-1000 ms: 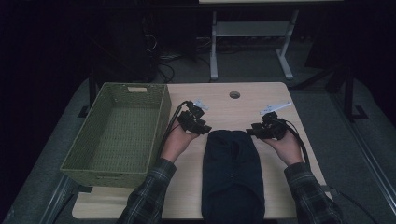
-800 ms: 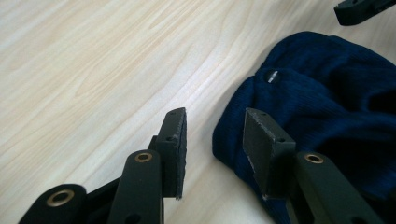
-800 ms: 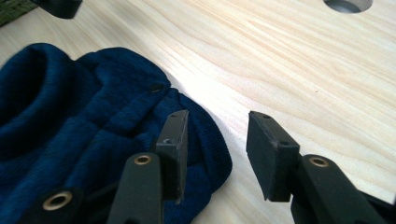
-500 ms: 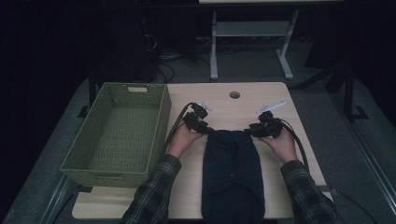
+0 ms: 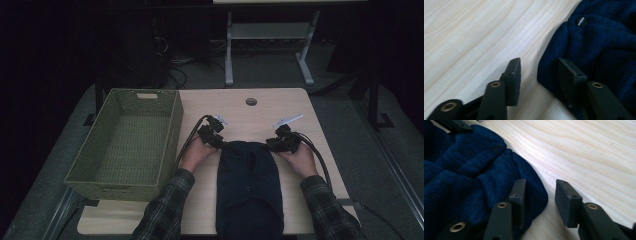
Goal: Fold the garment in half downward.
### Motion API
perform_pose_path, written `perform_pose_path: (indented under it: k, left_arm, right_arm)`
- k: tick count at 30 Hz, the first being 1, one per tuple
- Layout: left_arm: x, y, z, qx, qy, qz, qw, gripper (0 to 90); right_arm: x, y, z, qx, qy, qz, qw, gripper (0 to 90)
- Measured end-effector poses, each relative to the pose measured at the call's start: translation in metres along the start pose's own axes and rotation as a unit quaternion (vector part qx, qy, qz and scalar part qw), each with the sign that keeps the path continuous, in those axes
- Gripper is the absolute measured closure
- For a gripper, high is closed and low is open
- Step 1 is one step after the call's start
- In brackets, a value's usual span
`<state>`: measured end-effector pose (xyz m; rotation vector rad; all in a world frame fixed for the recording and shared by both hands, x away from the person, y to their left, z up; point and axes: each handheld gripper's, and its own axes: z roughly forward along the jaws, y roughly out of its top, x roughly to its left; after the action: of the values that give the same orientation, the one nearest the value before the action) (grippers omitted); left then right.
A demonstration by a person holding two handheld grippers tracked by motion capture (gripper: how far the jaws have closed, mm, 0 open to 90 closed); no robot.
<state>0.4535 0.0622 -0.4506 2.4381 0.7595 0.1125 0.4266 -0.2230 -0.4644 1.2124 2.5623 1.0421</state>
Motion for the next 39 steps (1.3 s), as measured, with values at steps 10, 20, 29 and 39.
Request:
perform_pose_path:
  k: [10,20,29,39]
  left_arm:
    - [-0.005,0.004,0.001,0.012,-0.012,0.009,0.9998,80.6]
    - [-0.005,0.005,-0.002,0.012,-0.013,0.001,0.9998,84.8]
    - [-0.007,0.017,-0.022,-0.007,-0.009,0.004,0.9999,85.4]
    - [-0.006,0.043,-0.061,-0.037,0.028,0.030,0.9985,85.4]
  right_arm:
    - [0.002,0.001,0.001,0.004,0.023,0.009,0.9997,82.0]
    - [0.010,0.006,0.000,0.019,0.001,-0.008,0.9998,84.9]
    - [0.011,0.014,-0.010,0.009,-0.011,-0.007,0.9999,85.2]
    - [0.014,0.048,-0.046,-0.034,-0.027,-0.026,0.9987,85.1]
